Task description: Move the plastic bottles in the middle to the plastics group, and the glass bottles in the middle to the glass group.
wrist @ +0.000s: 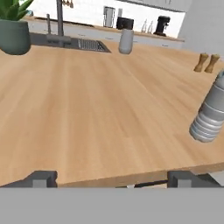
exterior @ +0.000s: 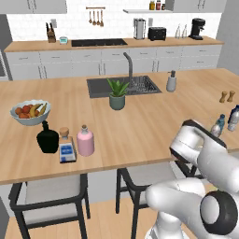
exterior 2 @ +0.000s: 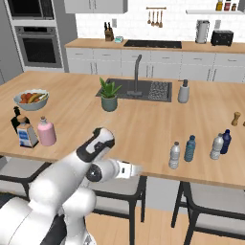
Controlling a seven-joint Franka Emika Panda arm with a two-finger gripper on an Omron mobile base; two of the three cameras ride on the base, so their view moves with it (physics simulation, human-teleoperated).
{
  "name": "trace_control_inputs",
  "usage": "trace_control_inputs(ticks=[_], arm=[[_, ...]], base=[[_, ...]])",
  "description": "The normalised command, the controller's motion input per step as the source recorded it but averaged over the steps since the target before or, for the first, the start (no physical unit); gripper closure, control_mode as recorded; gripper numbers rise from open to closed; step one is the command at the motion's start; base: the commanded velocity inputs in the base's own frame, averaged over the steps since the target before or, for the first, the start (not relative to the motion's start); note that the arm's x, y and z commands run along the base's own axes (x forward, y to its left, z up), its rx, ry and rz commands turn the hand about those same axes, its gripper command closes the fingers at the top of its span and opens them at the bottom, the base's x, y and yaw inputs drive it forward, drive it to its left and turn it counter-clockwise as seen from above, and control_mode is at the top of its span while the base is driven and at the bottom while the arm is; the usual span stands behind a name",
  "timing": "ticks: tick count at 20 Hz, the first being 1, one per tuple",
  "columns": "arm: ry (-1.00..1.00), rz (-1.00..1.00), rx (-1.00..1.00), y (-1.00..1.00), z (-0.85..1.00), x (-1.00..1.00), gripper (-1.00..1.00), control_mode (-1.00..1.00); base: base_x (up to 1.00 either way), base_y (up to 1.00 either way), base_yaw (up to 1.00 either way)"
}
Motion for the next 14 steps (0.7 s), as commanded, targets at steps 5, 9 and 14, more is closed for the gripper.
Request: trace_control_inputs(ticks=[5, 9, 14], arm=[[0.31, 0.41, 0.0, 0.38, 0.83, -0.2, -1.0, -1.0], [0.28, 0.31, 0.0, 0.17, 0.91, -0.25, -1.0, -1.0], [0.18, 0.21, 0.0, 0.03, 0.77, -0.44, -1.0, -1.0]], base=[[0.0, 0.0, 0.0], [0.0, 0.0, 0.0], [0.0, 0.0, 0.0]])
